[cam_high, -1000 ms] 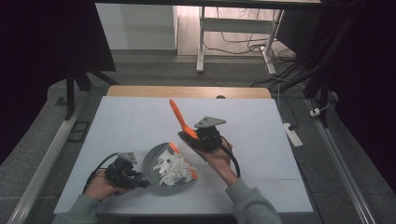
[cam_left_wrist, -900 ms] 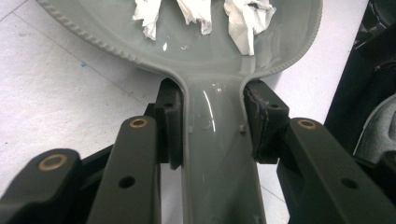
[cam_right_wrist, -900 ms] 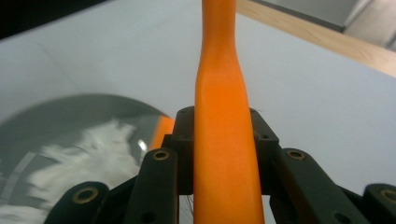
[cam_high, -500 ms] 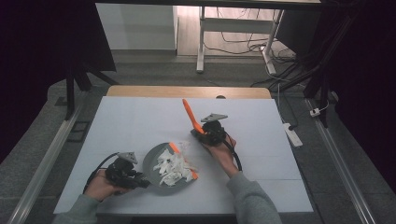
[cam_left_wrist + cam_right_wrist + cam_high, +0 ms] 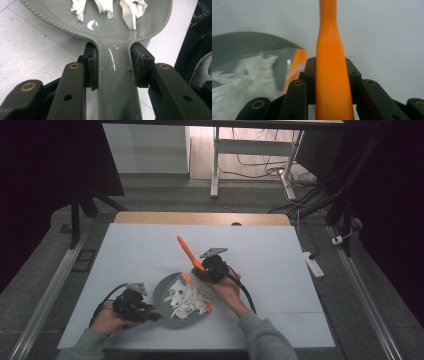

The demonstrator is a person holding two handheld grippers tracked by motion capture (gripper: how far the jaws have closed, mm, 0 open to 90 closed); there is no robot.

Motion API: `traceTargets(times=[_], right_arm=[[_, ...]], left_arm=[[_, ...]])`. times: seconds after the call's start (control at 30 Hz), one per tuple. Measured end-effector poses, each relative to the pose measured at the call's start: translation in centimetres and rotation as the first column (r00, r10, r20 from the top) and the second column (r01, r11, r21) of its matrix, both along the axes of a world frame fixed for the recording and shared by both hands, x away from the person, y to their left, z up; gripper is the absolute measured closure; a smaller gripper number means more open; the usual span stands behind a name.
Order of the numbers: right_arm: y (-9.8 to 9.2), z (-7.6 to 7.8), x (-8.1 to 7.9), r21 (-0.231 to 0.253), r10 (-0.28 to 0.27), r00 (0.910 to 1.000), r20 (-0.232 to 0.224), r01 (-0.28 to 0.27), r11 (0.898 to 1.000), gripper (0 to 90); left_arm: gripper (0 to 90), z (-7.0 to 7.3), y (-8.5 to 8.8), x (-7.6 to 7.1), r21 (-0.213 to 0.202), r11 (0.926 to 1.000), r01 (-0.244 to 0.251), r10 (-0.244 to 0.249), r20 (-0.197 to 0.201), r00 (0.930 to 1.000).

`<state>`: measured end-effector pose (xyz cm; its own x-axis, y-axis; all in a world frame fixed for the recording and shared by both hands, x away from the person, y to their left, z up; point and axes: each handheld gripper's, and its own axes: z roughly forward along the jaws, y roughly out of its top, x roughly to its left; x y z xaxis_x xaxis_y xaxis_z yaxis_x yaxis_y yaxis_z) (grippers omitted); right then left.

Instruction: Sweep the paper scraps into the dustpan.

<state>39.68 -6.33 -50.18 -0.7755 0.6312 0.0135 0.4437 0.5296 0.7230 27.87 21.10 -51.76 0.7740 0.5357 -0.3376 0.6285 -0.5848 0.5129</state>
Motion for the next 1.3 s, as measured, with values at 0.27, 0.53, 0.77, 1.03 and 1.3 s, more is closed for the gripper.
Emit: traceTargets(times=[0.27, 0.53, 0.77, 1.03, 1.3], right_arm=[[2.0, 0.0, -2.7, -0.004, 0.059, 0.998, 0.021, -0.059, 0.998, 70.4], [2.9, 1.6, -4.9, 0.065, 0.138, 0.9899, 0.031, -0.14, 0.988, 70.4], [0.3, 3.3, -4.1, 0.141, 0.054, 0.9965, 0.063, -0.063, 0.988, 70.4], [-2.3, 3.3, -3.6, 0.151, -0.043, 0.9971, 0.063, 0.033, 0.988, 70.4], [-4.5, 1.8, -3.0, 0.086, -0.143, 0.9887, 0.046, 0.138, 0.987, 70.4]], left_arm=[[61.6, 0.0, 0.1, 0.0, 0.001, 1.0, 0.001, -0.001, -0.001, 1.0], [61.5, 0.0, 0.1, 0.0, -0.001, 1.0, 0.0, 0.0, 0.001, 1.0], [61.6, 0.0, 0.0, 0.0, 0.0, 1.0, 0.0, 0.0, -0.001, 1.0], [61.5, 0.0, 0.0, -0.1, -0.001, 1.0, -0.002, 0.002, -0.001, 1.0], [61.5, 0.0, 0.0, -0.1, 0.0, 1.0, -0.004, 0.004, 0.0, 1.0]])
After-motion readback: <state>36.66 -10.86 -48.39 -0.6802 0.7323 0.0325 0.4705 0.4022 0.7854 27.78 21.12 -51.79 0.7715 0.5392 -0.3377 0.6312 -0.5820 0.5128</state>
